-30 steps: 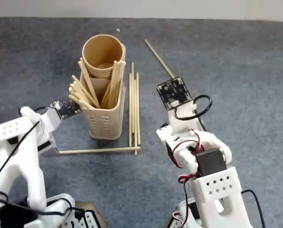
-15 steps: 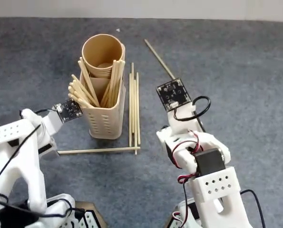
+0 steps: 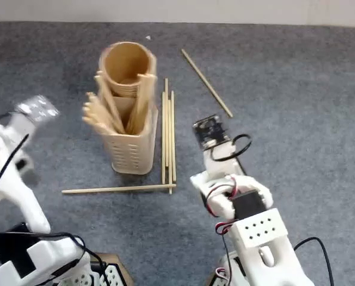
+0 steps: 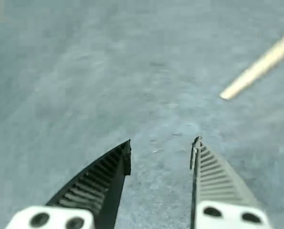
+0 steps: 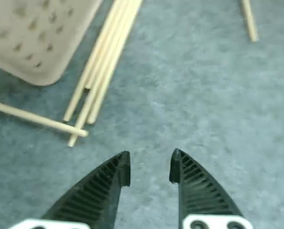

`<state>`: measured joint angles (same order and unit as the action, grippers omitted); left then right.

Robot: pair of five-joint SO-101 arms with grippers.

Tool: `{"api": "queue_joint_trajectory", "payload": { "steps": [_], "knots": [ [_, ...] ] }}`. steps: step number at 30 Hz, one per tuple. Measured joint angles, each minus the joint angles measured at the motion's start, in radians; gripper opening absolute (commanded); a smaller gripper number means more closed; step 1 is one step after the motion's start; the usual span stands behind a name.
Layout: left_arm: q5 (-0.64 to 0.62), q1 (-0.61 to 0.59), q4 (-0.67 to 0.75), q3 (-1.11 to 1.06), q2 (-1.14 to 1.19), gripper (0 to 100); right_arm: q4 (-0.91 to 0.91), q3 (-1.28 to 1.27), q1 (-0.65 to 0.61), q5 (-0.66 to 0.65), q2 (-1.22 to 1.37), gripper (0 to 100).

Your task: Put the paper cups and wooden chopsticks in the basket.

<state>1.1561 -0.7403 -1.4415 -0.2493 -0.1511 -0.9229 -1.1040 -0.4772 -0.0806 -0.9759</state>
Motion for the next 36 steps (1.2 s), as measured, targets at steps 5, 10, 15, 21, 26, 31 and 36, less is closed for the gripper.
{"api": "queue_joint_trajectory", "payload": {
  "steps": [5, 10, 15, 21, 26, 31, 36],
  "knots": [
    [-0.149, -0.020, 0.002, 0.080, 0.000, 22, 0.037, -0.023, -0.043, 0.011, 0.000, 14.8],
    [-0.428, -0.018, 0.058, 0.178, 0.000, 22, 0.157, -0.072, -0.158, 0.008, 0.000, 14.8],
    [-0.594, -0.020, 0.087, 0.241, 0.002, 22, 0.190, -0.110, -0.279, -0.100, 0.000, 14.8],
    [-0.740, -0.054, 0.164, 0.256, 0.002, 22, 0.192, -0.114, -0.325, -0.227, 0.000, 14.8],
    [-0.787, -0.080, 0.204, 0.256, 0.005, 22, 0.249, -0.129, -0.325, -0.282, 0.000, 14.8],
    [-0.790, -0.081, 0.207, 0.256, 0.005, 22, 0.368, -0.178, -0.325, -0.290, 0.089, 14.8],
    [-0.790, -0.081, 0.207, 0.256, 0.005, 22, 0.471, -0.184, -0.325, -0.290, 0.241, 14.8]
  ]
}}
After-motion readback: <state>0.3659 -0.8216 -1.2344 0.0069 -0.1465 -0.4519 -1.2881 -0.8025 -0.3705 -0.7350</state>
